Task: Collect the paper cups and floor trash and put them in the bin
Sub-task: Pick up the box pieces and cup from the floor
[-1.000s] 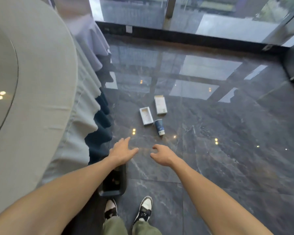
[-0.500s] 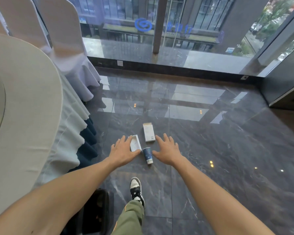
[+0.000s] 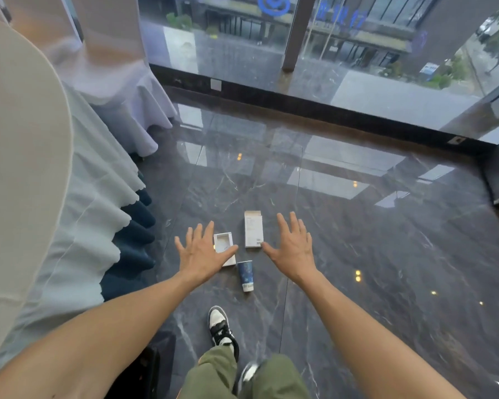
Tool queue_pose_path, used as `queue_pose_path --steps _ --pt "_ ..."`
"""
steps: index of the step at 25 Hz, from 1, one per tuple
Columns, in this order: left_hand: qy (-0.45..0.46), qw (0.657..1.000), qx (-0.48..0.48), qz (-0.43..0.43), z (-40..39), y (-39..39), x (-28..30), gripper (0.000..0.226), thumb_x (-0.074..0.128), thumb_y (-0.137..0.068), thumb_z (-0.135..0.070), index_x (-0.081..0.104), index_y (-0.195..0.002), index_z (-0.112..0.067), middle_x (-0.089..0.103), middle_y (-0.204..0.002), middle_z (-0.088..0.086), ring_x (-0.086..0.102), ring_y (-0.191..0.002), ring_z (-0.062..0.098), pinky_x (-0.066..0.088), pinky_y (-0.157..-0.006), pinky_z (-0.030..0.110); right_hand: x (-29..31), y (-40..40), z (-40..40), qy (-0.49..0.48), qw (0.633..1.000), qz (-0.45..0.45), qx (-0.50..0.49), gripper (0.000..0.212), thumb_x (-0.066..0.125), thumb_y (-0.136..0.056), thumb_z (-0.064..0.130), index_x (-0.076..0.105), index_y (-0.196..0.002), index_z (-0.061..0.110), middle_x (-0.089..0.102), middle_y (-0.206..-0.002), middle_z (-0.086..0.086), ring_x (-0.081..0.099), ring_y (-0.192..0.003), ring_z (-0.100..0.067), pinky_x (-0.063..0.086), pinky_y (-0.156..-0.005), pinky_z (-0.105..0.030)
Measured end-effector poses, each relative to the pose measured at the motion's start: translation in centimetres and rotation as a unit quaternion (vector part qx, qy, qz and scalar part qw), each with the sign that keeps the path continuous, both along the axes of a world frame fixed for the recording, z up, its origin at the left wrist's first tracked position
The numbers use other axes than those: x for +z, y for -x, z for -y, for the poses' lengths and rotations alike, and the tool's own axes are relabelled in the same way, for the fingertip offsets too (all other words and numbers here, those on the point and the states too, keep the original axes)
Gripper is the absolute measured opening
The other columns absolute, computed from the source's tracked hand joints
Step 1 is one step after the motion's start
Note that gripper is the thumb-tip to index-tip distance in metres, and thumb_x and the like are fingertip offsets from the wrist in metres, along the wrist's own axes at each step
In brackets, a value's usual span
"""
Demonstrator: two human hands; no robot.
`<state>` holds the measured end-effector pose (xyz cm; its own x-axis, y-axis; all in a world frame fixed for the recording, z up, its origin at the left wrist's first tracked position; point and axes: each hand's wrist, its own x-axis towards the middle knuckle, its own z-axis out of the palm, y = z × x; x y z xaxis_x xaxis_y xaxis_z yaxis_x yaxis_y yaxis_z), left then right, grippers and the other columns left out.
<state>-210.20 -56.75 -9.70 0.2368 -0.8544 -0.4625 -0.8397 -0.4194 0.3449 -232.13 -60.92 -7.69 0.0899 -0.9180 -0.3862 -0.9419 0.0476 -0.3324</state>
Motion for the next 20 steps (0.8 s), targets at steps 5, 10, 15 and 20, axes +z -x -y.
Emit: queue_pose_path --steps 5,10,15,20 --pt "-0.044 0.992 0.081 -0.090 3.5 -0.4 -4.0 0.101 0.064 -0.087 -0.070 0.023 -0.165 -0.022 0.028 -0.170 0.009 0.026 -0.157 0.027 0.024 -0.124 0.050 -4.4 0.8 5.2 -0.045 0.998 0.011 -0.041 0.101 0.064 -0.091 0.059 0.010 -0.165 0.018 0.005 -0.174 -0.015 0.007 -0.160 -0.034 0.016 -0.127 -0.055" --pt "-0.038 0.975 0.155 -0.155 7.3 -0.2 -12.7 0.093 0.079 -0.087 -0.046 0.033 -0.162 -0.018 0.038 -0.165 0.009 0.038 -0.151 0.026 0.034 -0.118 0.039 -14.6 1.4 10.6 -0.077 0.994 0.039 -0.067 0.108 0.071 -0.086 0.061 0.014 -0.164 0.012 0.016 -0.170 -0.019 0.014 -0.159 -0.035 0.023 -0.125 -0.055" --pt "-0.045 0.965 0.181 -0.184 12.4 0.1 -27.7 0.101 0.081 -0.085 -0.048 0.027 -0.164 -0.018 0.031 -0.168 0.007 0.035 -0.153 0.027 0.033 -0.119 0.042 -30.4 1.3 15.3 -0.107 0.983 0.078 -0.126 0.112 0.074 -0.083 0.059 0.013 -0.163 0.012 0.015 -0.170 -0.017 0.018 -0.157 -0.035 0.025 -0.125 -0.051" --pt "-0.057 0.944 0.242 -0.218 15.6 0.8 -45.7 0.102 0.082 -0.084 -0.048 0.025 -0.164 -0.019 0.032 -0.165 0.009 0.033 -0.153 0.028 0.033 -0.121 0.044 -48.6 1.0 17.9 -0.127 0.973 0.103 -0.161 0.115 0.078 -0.081 0.056 0.012 -0.163 0.009 0.022 -0.166 -0.015 0.028 -0.153 -0.034 0.031 -0.119 -0.048"
